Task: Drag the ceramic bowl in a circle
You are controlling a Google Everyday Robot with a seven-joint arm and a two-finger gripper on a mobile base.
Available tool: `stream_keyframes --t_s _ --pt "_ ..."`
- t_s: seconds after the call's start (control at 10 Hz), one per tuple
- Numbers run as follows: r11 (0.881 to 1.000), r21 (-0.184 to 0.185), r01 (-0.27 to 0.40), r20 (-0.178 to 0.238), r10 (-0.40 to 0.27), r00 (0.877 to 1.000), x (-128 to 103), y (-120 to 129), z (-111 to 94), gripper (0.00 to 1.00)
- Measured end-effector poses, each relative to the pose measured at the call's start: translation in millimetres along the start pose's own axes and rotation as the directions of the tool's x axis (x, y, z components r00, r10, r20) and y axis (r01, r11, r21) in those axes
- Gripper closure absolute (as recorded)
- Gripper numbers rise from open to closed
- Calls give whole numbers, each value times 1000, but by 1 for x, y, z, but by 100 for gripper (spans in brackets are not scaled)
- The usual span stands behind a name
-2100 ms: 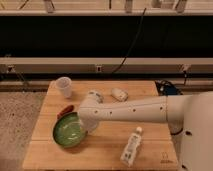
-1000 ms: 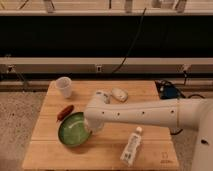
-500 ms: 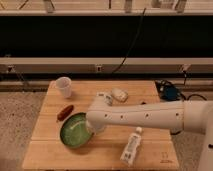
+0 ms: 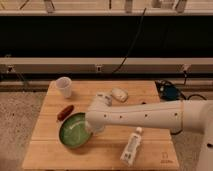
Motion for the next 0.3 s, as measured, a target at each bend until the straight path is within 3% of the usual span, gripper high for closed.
stream_keyframes --t_s 0.3 --pt "1000 1 3 0 -3 1000 -2 -5 2 100"
